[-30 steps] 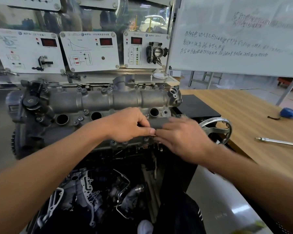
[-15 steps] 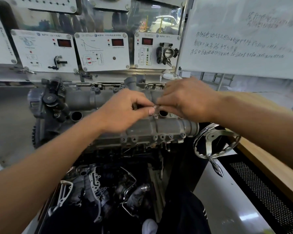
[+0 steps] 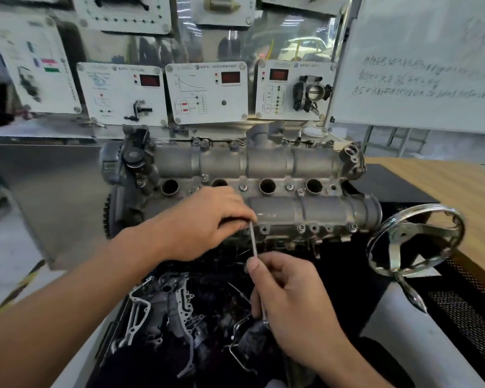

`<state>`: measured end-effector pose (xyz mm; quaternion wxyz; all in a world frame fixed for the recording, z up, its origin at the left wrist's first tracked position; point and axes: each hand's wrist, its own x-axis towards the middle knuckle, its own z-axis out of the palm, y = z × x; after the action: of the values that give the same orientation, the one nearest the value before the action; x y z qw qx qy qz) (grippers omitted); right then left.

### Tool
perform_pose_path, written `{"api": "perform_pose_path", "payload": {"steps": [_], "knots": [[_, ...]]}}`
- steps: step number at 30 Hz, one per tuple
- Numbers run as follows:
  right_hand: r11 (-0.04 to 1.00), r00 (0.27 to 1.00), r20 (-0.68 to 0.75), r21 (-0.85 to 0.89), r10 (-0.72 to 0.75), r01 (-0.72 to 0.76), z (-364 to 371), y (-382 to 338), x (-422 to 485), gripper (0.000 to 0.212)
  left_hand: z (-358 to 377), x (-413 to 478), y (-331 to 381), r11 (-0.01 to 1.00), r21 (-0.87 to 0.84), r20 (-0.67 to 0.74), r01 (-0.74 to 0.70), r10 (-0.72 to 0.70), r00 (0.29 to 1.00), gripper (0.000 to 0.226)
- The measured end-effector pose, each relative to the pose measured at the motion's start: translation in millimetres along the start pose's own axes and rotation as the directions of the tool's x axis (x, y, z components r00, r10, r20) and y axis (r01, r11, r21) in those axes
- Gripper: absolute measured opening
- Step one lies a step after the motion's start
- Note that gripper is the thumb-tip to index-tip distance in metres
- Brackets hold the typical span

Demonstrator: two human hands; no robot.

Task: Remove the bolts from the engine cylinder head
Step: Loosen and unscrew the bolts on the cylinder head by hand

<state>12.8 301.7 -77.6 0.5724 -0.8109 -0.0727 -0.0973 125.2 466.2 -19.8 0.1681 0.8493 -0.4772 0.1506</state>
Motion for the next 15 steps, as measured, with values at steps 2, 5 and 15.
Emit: {"api": "perform_pose_path", "payload": {"steps": [2, 5, 15], "knots": [[0.995, 0.998, -0.065, 0.100, 0.024, -0.017, 13.8, 6.2, -2.9, 0.021, 2.3, 0.2, -1.7, 1.000, 0.002, -0.011, -0.008, 0.008, 1.000, 0.019], [0.982, 0.994, -0.100, 0.186, 0.042, -0.023, 28.7, 11.9, -4.0, 0.019, 3.4, 0.0, -4.5, 1.000, 0.004, -0.014, -0.024, 0.024, 1.000, 0.019], [0.909, 0.998, 0.029, 0.410, 0.064, -0.070, 57.8, 9.9, 5.3, 0.035, 9.0, -4.5, -7.5, 0.994, 0.090, -0.029, -0.062, 0.065, 0.997, 0.020]]}}
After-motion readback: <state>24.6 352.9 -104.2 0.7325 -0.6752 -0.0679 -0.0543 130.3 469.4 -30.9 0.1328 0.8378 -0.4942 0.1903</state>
